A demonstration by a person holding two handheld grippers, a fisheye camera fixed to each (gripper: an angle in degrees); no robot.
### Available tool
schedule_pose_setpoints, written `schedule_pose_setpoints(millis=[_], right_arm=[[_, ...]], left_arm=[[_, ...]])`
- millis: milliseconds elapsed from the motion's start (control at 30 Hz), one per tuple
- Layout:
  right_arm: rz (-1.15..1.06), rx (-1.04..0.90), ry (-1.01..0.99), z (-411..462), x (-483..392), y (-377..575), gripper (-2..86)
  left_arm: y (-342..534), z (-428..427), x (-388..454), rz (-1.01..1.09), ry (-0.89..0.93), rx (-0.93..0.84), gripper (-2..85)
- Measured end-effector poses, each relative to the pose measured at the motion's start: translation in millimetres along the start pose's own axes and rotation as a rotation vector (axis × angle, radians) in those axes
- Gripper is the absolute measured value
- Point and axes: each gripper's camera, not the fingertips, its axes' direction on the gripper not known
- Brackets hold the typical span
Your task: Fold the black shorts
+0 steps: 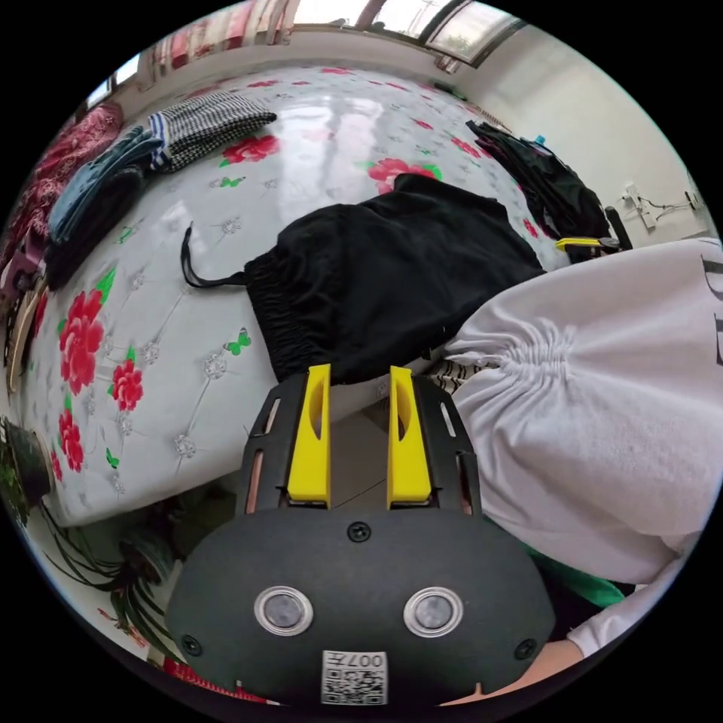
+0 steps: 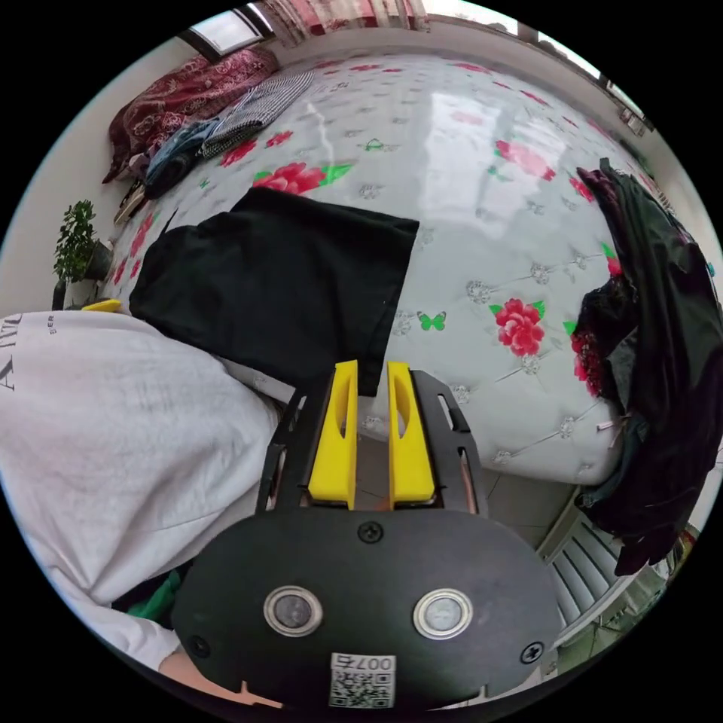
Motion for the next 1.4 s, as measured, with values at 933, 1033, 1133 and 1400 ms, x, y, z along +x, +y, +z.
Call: schedule_pose_setpoints(millis=[933, 1033, 1133, 1400], right_arm=[[0.495, 0.325, -0.452, 50.7, 103.6, 28.4, 9.1], [0.78, 0.378, -0.53, 66.2, 133.6, 138.4, 9.6], [0.966, 0.467, -0.682, 93.3, 137.2, 214.5, 10.2], [0.961, 0.462, -0.778, 149.1, 110.3, 219.9, 10.2]], left_arm=[[-51.2, 77.0, -13.3, -0.506, -0.135, 0.192, 6.8], [-42.3, 69.1, -2.0, -0.476, -0.165, 0.21, 6.5], [-38.9, 57.2, 11.5, -0.424, -0.222, 0.24, 6.2], [-39.9, 57.3, 32.4, -0.421, -0.091, 0.235, 6.0]])
